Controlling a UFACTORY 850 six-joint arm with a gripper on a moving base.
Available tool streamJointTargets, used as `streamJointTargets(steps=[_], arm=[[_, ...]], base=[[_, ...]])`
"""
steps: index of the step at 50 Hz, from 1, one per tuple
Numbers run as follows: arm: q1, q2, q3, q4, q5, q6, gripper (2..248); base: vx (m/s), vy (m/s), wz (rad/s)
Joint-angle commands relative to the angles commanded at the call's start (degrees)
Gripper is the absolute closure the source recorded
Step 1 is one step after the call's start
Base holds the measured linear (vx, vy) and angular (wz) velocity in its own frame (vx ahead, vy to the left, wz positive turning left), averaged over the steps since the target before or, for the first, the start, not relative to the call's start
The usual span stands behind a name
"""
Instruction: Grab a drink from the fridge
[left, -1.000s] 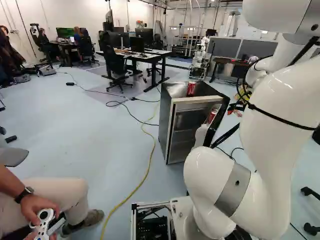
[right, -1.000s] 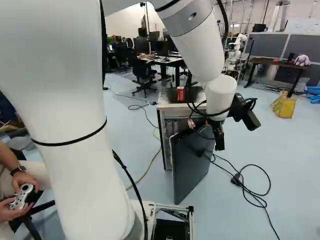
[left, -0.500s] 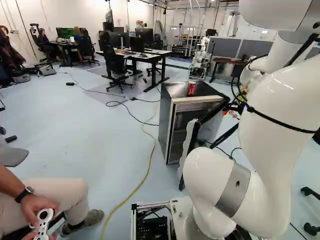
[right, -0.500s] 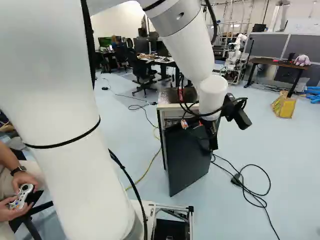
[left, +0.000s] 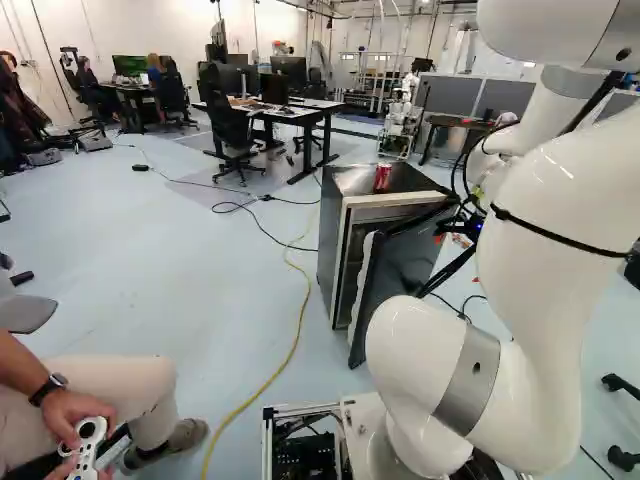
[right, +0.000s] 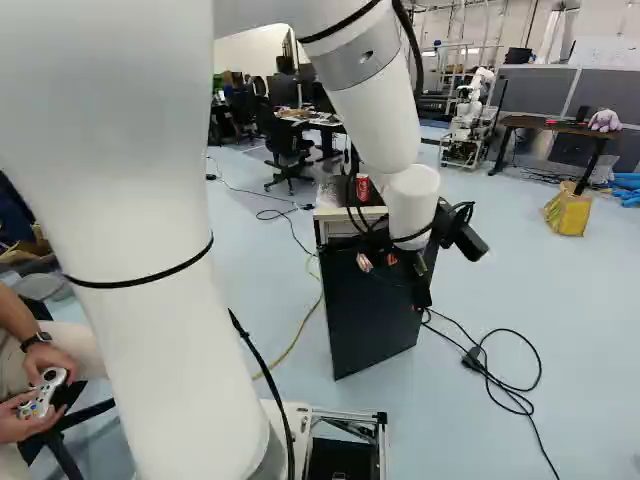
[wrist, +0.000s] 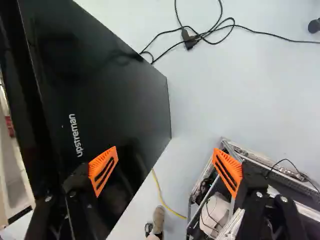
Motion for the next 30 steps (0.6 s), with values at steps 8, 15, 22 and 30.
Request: streamJointTargets(steps=[8,15,22,30], arm=[[1.31,0.73,1.22,-3.67,1.55,0.00,3],[2.58,1.74,2.47,-7.06,3.01,0.00,3],[3.89,2.83,3.74,-10.49,4.47,0.00,3],[5.46,4.07,5.16,-14.45,6.19,0.00,3]], base=[[0.000,0.000,0.000],[0.000,0.000,0.000],[0.000,0.000,0.000],[0.000,0.000,0.000]])
